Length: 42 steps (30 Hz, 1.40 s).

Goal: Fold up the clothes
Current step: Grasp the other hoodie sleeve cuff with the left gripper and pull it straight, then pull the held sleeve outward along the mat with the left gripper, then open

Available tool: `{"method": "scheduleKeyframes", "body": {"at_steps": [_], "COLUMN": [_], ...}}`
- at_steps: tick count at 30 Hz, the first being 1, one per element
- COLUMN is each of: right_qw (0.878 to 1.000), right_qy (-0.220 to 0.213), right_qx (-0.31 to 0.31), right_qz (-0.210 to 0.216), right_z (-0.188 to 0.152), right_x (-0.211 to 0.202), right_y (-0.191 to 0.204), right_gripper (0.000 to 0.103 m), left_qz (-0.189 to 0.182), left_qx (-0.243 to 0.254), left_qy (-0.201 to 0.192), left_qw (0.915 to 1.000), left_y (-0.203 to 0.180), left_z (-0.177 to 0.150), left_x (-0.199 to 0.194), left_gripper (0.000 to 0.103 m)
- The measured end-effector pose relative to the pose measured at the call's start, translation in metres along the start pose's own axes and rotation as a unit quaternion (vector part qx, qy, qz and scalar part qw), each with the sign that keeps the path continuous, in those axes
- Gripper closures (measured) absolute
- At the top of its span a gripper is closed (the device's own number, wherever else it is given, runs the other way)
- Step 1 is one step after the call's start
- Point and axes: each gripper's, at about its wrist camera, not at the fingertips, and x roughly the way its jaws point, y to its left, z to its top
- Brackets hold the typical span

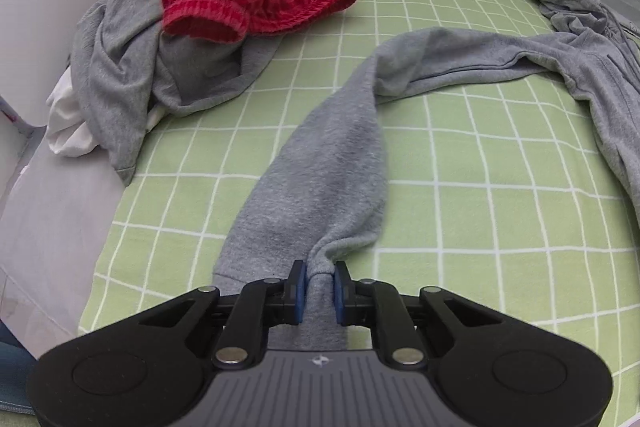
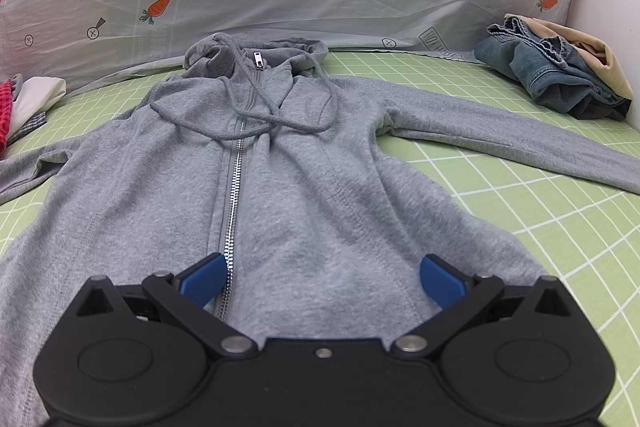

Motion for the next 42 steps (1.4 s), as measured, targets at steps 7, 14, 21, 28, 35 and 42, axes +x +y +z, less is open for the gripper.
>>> {"method": "scheduleKeyframes", "body": {"at_steps": [7,14,21,28,35,42], "right_qw": [1.000,1.000,1.000,1.000,1.000,1.000], "right_qy": [0.000,0.000,0.000,0.000,0.000,0.000], "right_qx": [0.001,0.001,0.003,0.003,0.004,0.003], "right_qz": [0.000,0.000,-0.001,-0.001,-0.001,0.001], "right_z": [0.000,0.000,0.000,0.000,0.000,0.000], "right_x": [0.001,0.001,0.001,0.001,0.000,0.001], "right_y": [0.000,0.000,0.000,0.000,0.000,0.000], "right_gripper": [0.000,0.000,0.000,0.000,0.000,0.000], "left_qz": [0.068,0.091,0.066,0.081,0.086,0.074], "left_qx": [-0.045,-0.088,-0.158,-0.180,-0.182,-0.133], "left_qy": [0.003,-0.039,-0.054,-0.097,-0.127,-0.085], "left_qw": [0.9967,0.9911,0.9837,0.9755,0.9713,0.9846], "left_y": [0.056,0.071,0.085,0.090,0.089,0.072], "left_z": [-0.003,0.011,0.016,0.037,0.051,0.021], "left_x": [0.007,-0.011,-0.013,-0.020,-0.030,-0.021], "left_gripper": [0.087,0.087,0.086,0.085,0.085,0.085]}}
